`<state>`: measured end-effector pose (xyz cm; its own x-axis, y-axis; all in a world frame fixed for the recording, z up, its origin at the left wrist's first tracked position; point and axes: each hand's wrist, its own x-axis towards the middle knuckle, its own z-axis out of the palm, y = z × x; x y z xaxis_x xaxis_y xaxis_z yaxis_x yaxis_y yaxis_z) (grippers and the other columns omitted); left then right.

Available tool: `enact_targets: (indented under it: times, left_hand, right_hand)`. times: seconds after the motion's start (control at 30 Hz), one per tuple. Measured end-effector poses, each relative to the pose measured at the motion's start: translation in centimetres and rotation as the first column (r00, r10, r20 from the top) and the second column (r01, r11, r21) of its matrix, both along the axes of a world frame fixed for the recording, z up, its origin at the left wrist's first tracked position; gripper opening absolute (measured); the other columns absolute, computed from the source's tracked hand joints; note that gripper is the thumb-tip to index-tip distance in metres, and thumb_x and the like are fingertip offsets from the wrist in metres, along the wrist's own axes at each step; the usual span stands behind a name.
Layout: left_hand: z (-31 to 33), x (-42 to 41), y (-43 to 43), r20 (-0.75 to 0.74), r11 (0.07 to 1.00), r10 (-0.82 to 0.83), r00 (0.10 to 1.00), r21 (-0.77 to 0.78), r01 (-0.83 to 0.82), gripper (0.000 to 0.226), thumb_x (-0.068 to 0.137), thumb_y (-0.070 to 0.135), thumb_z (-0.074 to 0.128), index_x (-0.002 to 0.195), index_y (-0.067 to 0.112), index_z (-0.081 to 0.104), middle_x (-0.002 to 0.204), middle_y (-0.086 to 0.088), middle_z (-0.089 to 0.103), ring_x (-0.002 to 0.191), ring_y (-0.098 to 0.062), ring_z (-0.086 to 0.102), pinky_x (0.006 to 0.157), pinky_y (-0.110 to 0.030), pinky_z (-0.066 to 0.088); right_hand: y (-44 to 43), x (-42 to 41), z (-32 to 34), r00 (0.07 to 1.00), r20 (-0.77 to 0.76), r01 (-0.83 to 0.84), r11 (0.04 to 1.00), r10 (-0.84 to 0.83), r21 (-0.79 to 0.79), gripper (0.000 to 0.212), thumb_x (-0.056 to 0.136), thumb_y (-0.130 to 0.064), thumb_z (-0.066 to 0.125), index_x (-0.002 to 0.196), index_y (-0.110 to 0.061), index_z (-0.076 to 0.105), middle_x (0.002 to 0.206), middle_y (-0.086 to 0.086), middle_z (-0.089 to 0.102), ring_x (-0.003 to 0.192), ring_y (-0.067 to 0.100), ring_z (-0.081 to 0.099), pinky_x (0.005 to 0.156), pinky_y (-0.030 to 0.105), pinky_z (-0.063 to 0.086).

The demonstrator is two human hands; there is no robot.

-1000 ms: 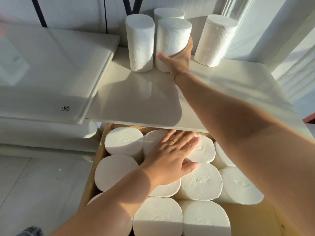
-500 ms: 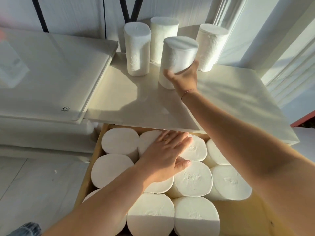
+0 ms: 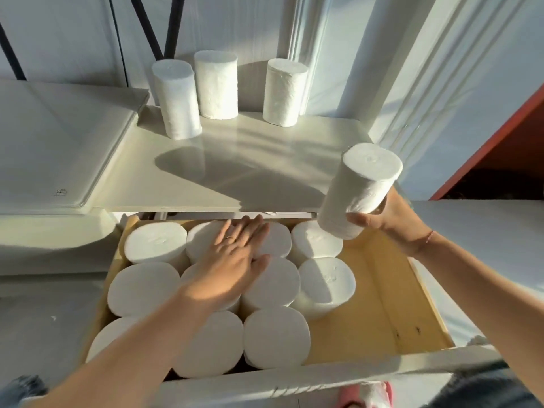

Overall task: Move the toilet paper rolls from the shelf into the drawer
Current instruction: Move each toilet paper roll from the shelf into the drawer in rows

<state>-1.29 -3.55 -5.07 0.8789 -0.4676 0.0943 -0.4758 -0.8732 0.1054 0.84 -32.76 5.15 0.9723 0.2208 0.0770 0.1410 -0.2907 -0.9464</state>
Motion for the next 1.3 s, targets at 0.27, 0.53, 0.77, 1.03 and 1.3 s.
enact_targets:
  times: [0.27,0.53,0.77,1.03,1.3]
  left_hand:
    - [0.3,-0.7,-0.9,-0.009,0.998,0.054,0.999,0.023,-0.054,0.077,0.082,0.058,0.002,0.148,0.024,0.023,0.156,0.002,0.019,0.144,-0.018,0.016,0.116,-0.037,-0.006]
    - [0.1,-0.6,-0.7,-0.024,0.999,0.054,0.998,-0.002,-0.054,0.078,0.079,0.061,-0.001,0.149,0.027,0.01,0.158,0.005,0.004,0.145,-0.014,0.006,0.113,-0.032,-0.014]
    - [0.0,-0.5,-0.8,-0.016,0.999,0.043,0.999,-0.015,-0.043,0.09,0.078,0.071,-0.012,0.148,0.024,0.02,0.157,0.003,0.012,0.144,-0.018,0.015,0.113,-0.033,-0.01]
    - [0.3,-3.1,-5.4,-0.162,0.981,-0.191,0.968,-0.071,0.181,0.089,0.074,0.084,0.011,0.147,0.037,-0.008,0.15,0.019,-0.02,0.139,-0.006,-0.026,0.11,-0.039,-0.025]
    - [-0.2,-2.7,-8.1,-0.116,0.978,-0.21,0.971,-0.036,0.207,0.095,0.073,0.069,0.041,0.147,0.036,-0.007,0.154,0.017,-0.019,0.14,-0.008,-0.025,0.112,-0.048,-0.019]
  right_hand:
    - [-5.7,-4.2,-3.7,0.977,-0.212,-0.037,0.967,-0.018,-0.254,0.101,0.058,-0.012,0.084,0.142,-0.026,0.03,0.132,0.0,0.054,0.125,0.015,0.052,0.108,0.046,0.043]
    - [-6.5,-3.8,-6.4,0.895,-0.439,-0.117,0.991,0.078,-0.063,0.101,0.06,-0.008,0.086,0.134,-0.048,0.029,0.133,-0.008,0.047,0.116,-0.001,0.054,0.09,0.026,0.054]
    - [-5.3,-2.5,-6.8,0.794,-0.606,-0.041,0.992,-0.042,-0.122,0.071,0.077,-0.047,0.071,0.139,-0.026,0.044,0.134,0.004,0.056,0.126,0.024,0.053,0.109,0.047,0.042]
    - [-4.9,-0.6,-4.9,0.851,-0.525,-0.263,0.85,-0.019,-0.457,0.02,0.093,-0.041,0.057,0.11,-0.05,0.059,0.128,-0.014,0.057,0.123,0.012,0.051,0.106,0.038,0.044]
    - [-5.9,-3.3,-3.2,0.725,-0.686,-0.437,0.729,-0.061,-0.527,0.029,0.098,-0.037,0.047,0.126,-0.036,0.054,0.125,-0.007,0.052,0.119,0.021,0.05,0.077,0.03,0.057]
